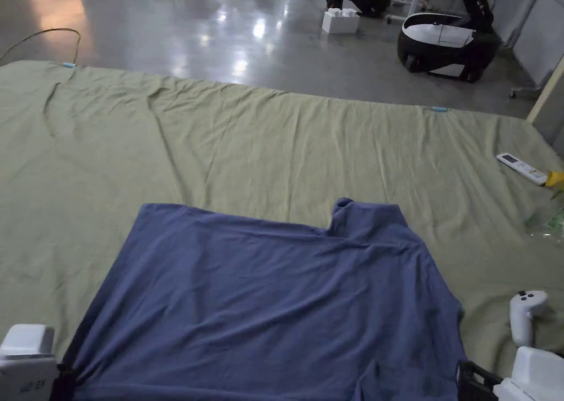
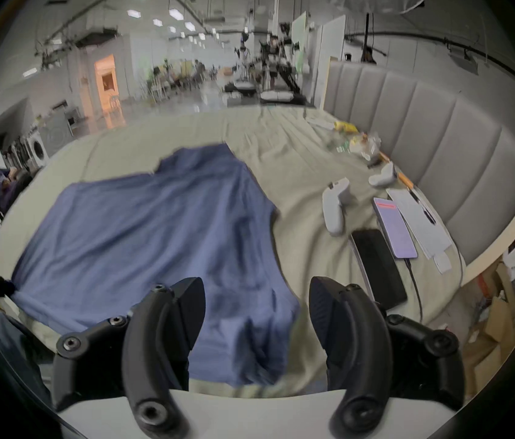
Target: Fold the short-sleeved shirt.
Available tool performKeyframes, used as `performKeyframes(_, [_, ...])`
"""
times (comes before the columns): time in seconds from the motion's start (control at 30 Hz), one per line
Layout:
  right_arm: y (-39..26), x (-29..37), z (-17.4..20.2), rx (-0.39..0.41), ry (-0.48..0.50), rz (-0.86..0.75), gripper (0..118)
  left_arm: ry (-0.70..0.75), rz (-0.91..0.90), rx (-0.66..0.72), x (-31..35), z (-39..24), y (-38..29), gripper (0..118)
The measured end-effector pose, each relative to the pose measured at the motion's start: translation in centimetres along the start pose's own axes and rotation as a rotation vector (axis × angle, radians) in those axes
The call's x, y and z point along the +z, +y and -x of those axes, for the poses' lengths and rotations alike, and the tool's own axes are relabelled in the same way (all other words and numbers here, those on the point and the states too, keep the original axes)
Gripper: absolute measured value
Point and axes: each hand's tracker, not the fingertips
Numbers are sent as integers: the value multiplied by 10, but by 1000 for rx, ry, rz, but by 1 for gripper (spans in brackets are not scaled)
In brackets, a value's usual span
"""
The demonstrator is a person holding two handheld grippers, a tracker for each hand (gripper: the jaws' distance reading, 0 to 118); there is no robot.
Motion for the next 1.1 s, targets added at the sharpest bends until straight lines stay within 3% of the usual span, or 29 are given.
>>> performKeyframes(0.13, [-18,-21,0,22,-47,177,76,2,-6,4,-1,0,0,12])
performKeyframes(0.27, [-32,-48,9,17,-11,287,76,7,-2,3,-4,-1,-3,12])
performKeyframes(0.4, [-39,-70,21,77,-5,381,71,10,9,-2,-5,-3,-4,12])
performKeyframes(0.47, [-37,-72,24,79,11,377,67,10,11,-1,-6,-3,-4,12])
performKeyframes(0.53, [-33,-71,23,85,44,387,54,10,11,3,-7,-2,-4,12])
performKeyframes(0.67, [-33,-63,20,126,25,362,10,9,13,6,-5,-6,-5,12])
performKeyframes(1.1, [-11,-4,7,13,95,82,8,-26,-140,53,29,-6,7,12])
